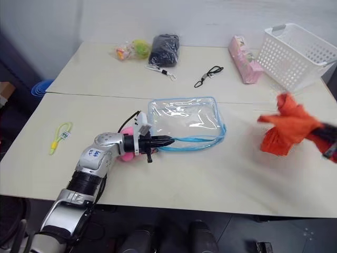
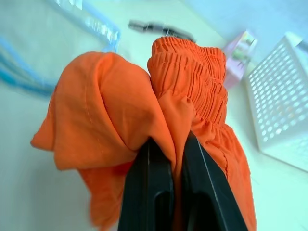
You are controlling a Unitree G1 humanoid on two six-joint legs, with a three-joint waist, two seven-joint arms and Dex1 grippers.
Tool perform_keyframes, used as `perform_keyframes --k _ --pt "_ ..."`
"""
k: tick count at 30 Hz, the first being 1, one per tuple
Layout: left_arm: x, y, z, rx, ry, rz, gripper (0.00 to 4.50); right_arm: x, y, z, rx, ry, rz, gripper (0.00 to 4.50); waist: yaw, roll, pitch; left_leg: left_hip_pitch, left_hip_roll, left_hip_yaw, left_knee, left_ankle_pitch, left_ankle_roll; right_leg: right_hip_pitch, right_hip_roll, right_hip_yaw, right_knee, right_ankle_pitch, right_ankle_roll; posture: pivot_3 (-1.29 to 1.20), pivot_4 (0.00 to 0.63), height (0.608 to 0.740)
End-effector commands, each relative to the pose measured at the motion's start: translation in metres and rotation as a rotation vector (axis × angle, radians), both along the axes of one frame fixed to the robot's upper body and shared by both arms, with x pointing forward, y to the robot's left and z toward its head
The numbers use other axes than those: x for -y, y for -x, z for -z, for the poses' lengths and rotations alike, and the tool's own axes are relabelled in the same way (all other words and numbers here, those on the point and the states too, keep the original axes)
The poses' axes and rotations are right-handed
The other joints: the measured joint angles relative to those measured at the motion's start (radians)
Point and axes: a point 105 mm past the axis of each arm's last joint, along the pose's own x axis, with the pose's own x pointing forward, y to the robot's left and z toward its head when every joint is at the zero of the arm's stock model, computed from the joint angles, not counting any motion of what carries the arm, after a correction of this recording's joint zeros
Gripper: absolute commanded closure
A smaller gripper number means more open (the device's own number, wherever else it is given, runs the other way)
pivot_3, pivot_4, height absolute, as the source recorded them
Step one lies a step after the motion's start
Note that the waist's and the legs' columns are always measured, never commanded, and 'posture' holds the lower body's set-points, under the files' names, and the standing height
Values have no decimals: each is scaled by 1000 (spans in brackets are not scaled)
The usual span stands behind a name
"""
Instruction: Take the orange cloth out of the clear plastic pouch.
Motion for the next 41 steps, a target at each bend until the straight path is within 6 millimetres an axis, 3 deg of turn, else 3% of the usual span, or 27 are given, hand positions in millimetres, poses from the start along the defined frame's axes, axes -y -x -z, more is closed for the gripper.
perform_keyframes --k 1,4,8,10,15,19,22,25,26,28,31,34,38,41 --pt "5 8 -4 78 -34 69 4500 16 21 51 -123 161 -60 4466 1 0 0 0 0 0 0 0 0 0 0 0 0 0 0 0 150 740" --pt "4 12 -3 115 -70 103 4500 33 37 68 -202 139 -24 4466 -4 1 0 0 0 2 0 0 0 0 0 1 -1 0 0 0 150 740" --pt "-1 12 -3 114 -67 101 4500 46 51 76 -285 105 10 4466 -16 1 0 3 0 3 0 0 0 1 0 2 0 0 0 0 150 740" --pt "-6 15 -2 105 -71 110 4500 55 54 72 -255 113 52 3973 -26 1 0 4 1 2 0 0 0 3 0 2 0 0 0 0 150 740" --pt "-11 22 -6 113 -51 156 3246 57 60 64 -240 106 38 2525 -30 2 0 4 1 3 0 0 0 3 1 2 1 0 0 0 150 740" --pt "-30 37 -23 175 -15 223 2007 54 70 39 -192 18 15 1130 -28 3 -1 4 1 2 0 0 0 2 0 2 0 0 0 0 150 740" --pt "-61 55 -47 272 19 247 1028 17 80 24 -200 39 -174 75 -29 4 0 3 2 1 -1 0 0 3 1 2 0 0 0 0 150 740" --pt "-93 60 -50 294 -23 157 136 -24 69 9 -98 -11 -264 0 -45 4 -1 5 3 -1 -1 -1 -1 5 1 1 0 0 0 0 150 740" --pt "-102 61 -48 286 -44 136 22 -33 66 6 -76 -27 -279 0 -46 4 0 9 3 -1 -1 -1 0 10 1 1 -1 0 0 0 150 740" --pt "-124 61 -42 278 -99 58 22 -59 58 2 -21 -77 -322 0 -48 6 0 19 2 -3 -5 -4 4 20 0 0 -4 0 -1 0 150 740" --pt "-167 63 -22 287 -219 -105 22 -109 53 24 -39 -174 -440 0 -49 5 0 19 2 -5 -7 -4 4 19 0 -2 -5 -1 -1 0 150 740" --pt "-188 81 1 240 -293 -167 22 -145 53 51 -77 -260 -514 0 -49 5 0 18 2 -5 -12 -4 3 17 -1 -2 -6 -1 -1 0 150 740" --pt "-193 95 17 214 -304 -237 22 -158 58 83 -114 -287 -529 0 -33 5 0 17 1 -4 -14 -4 4 16 -3 -2 -9 -1 -1 0 150 740" --pt "-190 99 23 227 -308 -305 22 -153 53 90 -89 -296 -482 0 -22 5 0 17 0 -4 -14 -6 7 19 -4 -2 -11 -1 -1 0 150 740"
